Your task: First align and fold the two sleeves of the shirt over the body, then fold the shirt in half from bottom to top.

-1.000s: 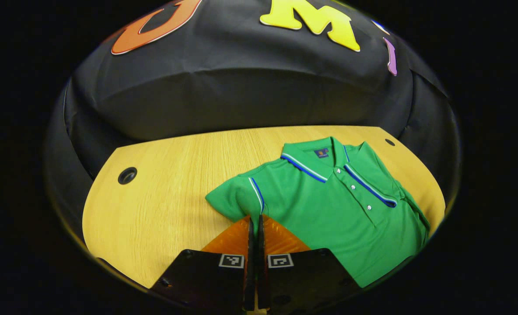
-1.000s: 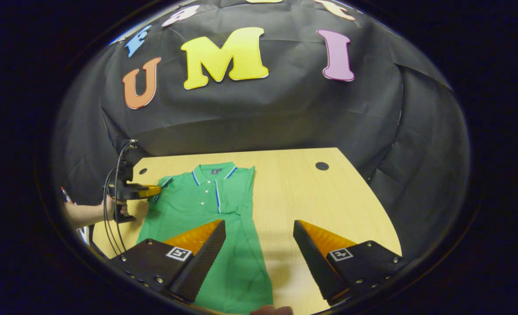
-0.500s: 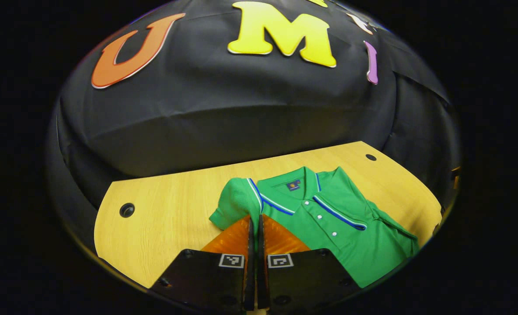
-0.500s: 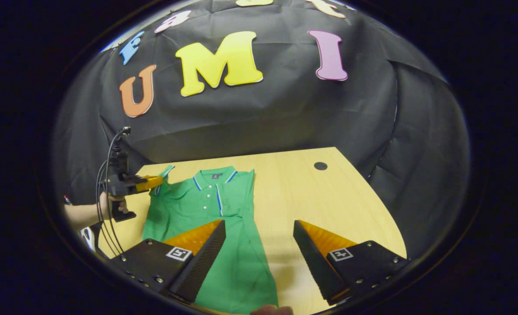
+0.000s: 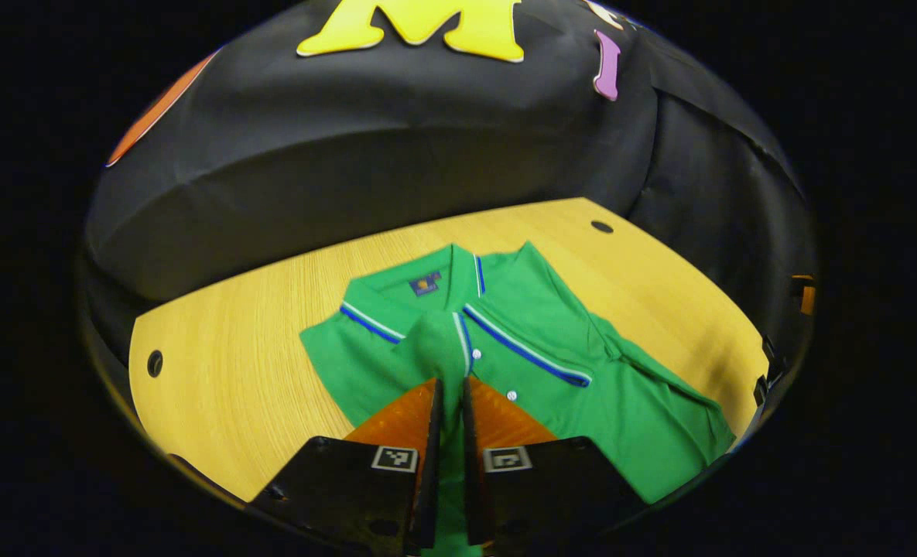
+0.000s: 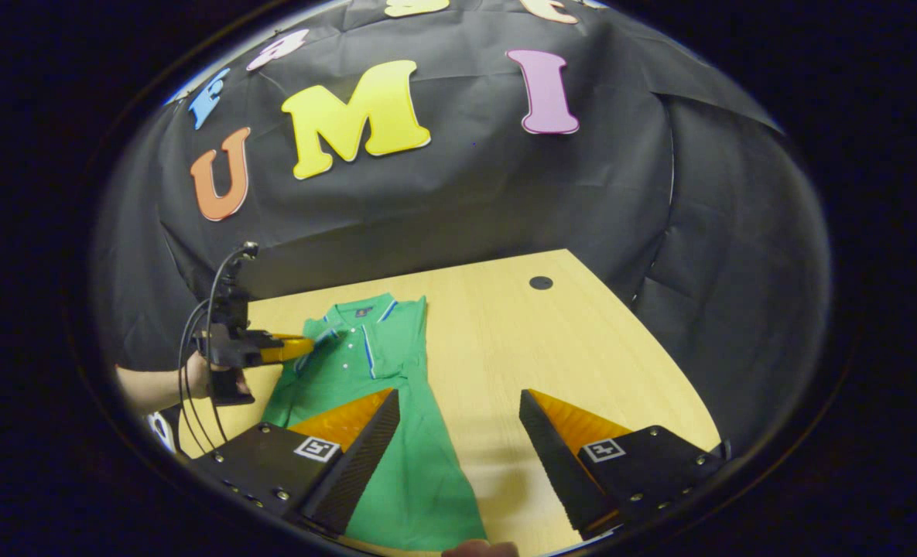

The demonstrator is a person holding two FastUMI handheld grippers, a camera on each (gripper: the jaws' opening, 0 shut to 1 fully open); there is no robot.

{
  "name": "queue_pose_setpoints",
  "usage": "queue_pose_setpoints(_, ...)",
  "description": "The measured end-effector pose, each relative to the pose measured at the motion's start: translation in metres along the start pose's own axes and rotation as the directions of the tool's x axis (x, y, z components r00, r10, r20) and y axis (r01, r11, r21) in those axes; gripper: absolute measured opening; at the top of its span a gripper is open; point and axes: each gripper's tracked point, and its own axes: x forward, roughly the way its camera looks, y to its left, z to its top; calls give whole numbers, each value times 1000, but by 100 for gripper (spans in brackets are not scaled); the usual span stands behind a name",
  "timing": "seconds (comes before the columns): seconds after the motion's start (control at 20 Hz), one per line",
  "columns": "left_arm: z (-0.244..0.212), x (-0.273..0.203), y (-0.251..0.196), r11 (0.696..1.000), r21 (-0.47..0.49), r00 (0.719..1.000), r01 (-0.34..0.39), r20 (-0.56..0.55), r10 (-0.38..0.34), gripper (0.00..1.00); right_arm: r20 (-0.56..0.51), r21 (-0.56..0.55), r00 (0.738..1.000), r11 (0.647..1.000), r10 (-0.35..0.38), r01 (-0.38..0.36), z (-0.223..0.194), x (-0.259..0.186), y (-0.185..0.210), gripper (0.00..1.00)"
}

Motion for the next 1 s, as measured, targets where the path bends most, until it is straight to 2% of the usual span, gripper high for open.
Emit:
queue_pose_setpoints(0.05, -3, -3, -4, 1000, -11, 1000, 10, 11, -10, 48, 1, -1, 1000, 1000, 1, -1, 0, 1, 0, 98)
queue_pose_setpoints(0.15, -1, -16, -4, 999, -31, 999, -11, 36, 12, 94, 2, -7, 1000, 1000, 6, -6, 1, 2, 2, 98)
queue_pose_setpoints(0.2, 1, -24, 0, 999, -44, 998, -31, 53, 34, 98, 1, -13, 1000, 1000, 9, -9, 1, 3, 4, 98)
queue_pose_setpoints(0.4, 2, -68, 14, 987, -105, 986, -118, 105, 129, 99, -17, -45, 999, 998, 47, -47, -1, 12, 20, 98)
queue_pose_setpoints(0.55, -13, -104, 15, 979, -152, 983, -139, 102, 155, 99, -33, -100, 994, 989, 102, -105, -3, 18, 35, 98)
queue_pose_setpoints(0.7, -45, -138, 11, 973, -181, 985, -143, 71, 158, 99, -63, -174, 986, 971, 153, -162, -10, 22, 43, 98)
queue_pose_setpoints(0.85, -88, -173, 4, 968, -210, 989, -138, 19, 145, 99, -119, -253, 971, 939, 209, -233, -28, 20, 44, 98)
queue_pose_setpoints(1.0, -134, -201, -15, 967, -234, 994, -103, -41, 97, 99, -203, -314, 951, 905, 232, -288, -60, 12, 34, 98)
